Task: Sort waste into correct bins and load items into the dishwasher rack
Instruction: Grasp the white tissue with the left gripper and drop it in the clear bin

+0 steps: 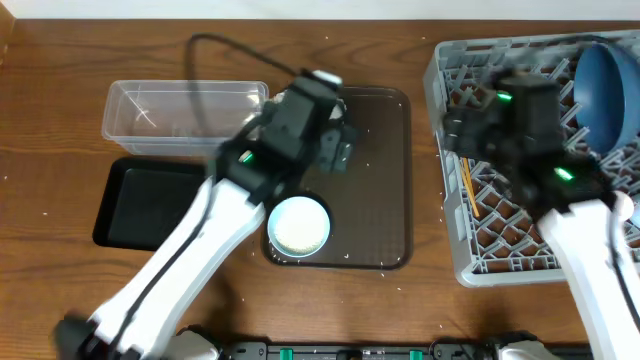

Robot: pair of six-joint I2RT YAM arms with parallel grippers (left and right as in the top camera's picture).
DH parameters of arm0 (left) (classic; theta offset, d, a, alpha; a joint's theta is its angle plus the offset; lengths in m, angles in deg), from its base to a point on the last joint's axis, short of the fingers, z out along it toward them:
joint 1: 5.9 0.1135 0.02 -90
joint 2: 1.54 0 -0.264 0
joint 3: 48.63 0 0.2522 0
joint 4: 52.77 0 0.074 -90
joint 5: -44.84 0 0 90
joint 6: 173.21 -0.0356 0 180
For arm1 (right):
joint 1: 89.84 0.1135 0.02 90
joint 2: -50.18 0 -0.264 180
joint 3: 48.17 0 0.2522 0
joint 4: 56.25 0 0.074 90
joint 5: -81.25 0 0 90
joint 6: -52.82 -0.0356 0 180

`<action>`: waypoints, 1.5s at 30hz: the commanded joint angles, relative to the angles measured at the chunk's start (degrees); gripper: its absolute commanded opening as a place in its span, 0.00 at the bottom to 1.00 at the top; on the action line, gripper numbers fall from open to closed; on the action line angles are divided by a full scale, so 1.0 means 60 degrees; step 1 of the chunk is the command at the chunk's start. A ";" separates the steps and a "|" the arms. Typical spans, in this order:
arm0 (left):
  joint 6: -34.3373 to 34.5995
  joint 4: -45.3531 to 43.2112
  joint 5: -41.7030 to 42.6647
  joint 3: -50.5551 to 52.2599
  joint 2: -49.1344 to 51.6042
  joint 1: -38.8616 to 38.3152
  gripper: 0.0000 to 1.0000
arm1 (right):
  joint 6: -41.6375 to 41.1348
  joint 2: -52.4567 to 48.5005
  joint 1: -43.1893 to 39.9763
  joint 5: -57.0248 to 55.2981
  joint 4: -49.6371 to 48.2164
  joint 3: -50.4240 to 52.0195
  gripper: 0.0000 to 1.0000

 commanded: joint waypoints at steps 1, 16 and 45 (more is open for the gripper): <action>-0.0962 -0.0907 0.0364 0.0102 0.1410 0.0233 0.98 | -0.0328 0.0918 -0.0441 -0.0189 0.0641 -0.0036 0.81; -0.1923 -0.5745 0.0528 0.0098 0.6149 0.1155 0.98 | -0.0328 0.1526 -0.0645 -0.0197 0.2350 0.0000 0.82; -0.1836 -0.1162 -0.0124 0.0073 0.0951 0.2561 0.06 | -0.0324 0.0958 -0.0637 -0.0193 0.2291 0.0000 0.82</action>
